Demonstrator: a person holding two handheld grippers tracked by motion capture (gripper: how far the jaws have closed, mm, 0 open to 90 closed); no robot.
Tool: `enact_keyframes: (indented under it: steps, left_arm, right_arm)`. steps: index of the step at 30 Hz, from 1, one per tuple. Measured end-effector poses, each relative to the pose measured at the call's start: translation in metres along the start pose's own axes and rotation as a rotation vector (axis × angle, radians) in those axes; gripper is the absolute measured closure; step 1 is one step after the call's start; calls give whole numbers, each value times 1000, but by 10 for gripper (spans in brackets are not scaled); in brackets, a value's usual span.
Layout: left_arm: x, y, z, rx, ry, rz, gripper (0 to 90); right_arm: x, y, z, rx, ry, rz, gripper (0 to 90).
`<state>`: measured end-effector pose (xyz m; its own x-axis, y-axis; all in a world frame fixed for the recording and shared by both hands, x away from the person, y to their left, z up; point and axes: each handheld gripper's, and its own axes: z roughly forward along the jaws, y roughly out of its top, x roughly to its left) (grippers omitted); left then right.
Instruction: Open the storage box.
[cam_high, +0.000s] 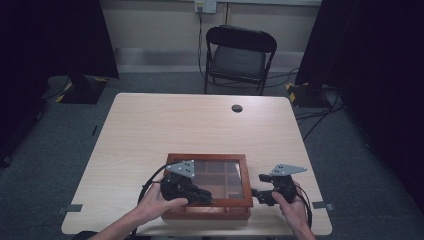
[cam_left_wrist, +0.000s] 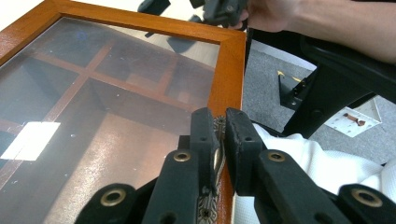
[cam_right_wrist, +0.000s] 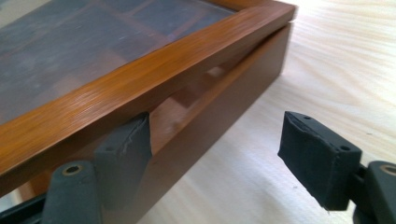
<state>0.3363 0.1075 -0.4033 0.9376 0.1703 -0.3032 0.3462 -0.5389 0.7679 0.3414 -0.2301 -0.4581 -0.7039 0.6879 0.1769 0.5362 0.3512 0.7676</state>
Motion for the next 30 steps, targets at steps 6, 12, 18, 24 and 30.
enact_keyframes:
  steps: [6,12,18,24,30]
  left_arm:
    - [0,4,-4,3,1,-5,803]
    - [-2,2,-9,-21,-20,19,584]
    - [-2,0,-26,-82,22,23,478]
    - [1,-6,-41,-93,90,12,431]
    - [6,-8,-54,-108,109,-1,402]
  right_arm:
    - [5,2,1,-7,13,-19,248]
    - [5,2,1,-15,12,-20,248]
    - [5,5,-1,-36,11,-19,248]
    - [4,9,-1,-51,9,-22,241]
    - [5,18,0,-76,-9,-31,223]
